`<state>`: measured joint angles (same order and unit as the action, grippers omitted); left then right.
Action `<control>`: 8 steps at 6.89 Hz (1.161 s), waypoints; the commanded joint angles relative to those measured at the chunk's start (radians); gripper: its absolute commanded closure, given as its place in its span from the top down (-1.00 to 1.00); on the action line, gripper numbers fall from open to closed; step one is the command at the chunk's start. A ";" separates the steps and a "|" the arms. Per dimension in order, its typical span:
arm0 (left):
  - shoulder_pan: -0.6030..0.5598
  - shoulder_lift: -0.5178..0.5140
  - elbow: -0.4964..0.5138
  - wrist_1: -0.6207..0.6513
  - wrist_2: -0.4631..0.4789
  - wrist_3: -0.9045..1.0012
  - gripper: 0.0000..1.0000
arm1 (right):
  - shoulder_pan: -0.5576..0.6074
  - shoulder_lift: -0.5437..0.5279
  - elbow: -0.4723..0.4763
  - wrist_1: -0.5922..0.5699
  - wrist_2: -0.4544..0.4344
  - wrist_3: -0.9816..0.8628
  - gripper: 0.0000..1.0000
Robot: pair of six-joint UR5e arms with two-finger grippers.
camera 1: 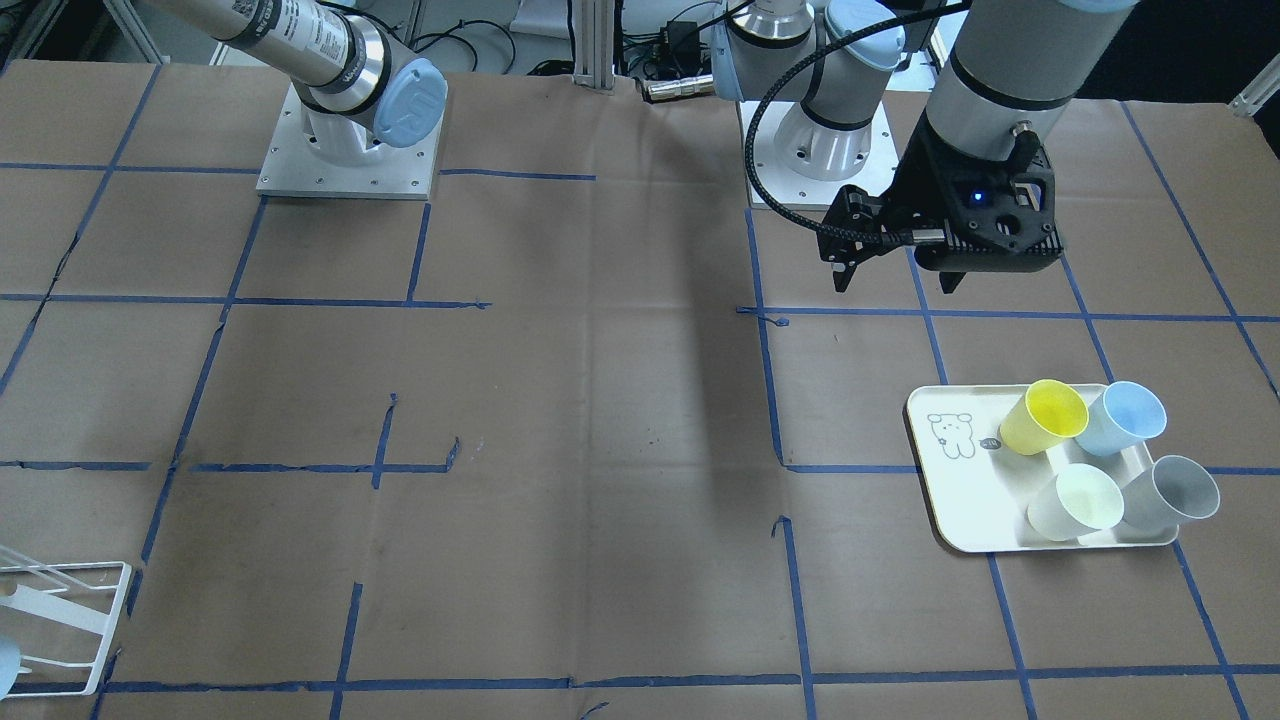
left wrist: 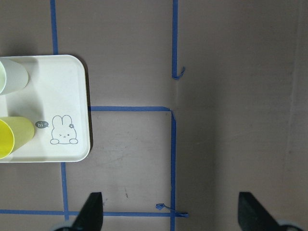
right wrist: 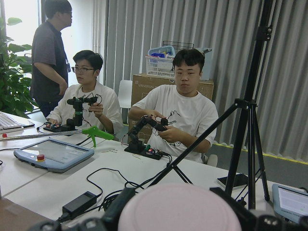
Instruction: Transfer IKEA cup to right arm and place on rack
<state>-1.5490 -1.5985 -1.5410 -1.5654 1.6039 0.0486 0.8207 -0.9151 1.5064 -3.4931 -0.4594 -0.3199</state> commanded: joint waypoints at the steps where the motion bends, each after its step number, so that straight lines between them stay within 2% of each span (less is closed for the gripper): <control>1: 0.004 0.055 -0.079 0.021 0.001 0.042 0.95 | -0.063 0.108 -0.096 0.006 0.067 -0.019 -0.43; 3: 0.007 0.048 -0.083 0.062 -0.031 0.076 0.94 | -0.064 0.172 -0.129 0.005 0.071 -0.022 -0.43; 5: 0.009 0.048 -0.082 0.093 -0.048 0.089 0.94 | -0.064 0.235 -0.176 0.002 0.090 -0.117 -0.43; 8: 0.044 0.051 -0.082 0.088 -0.050 0.089 0.96 | -0.057 0.249 -0.176 0.003 0.090 -0.128 -0.43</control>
<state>-1.5285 -1.5489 -1.6229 -1.4742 1.5550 0.1379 0.7606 -0.6690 1.3300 -3.4919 -0.3699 -0.4429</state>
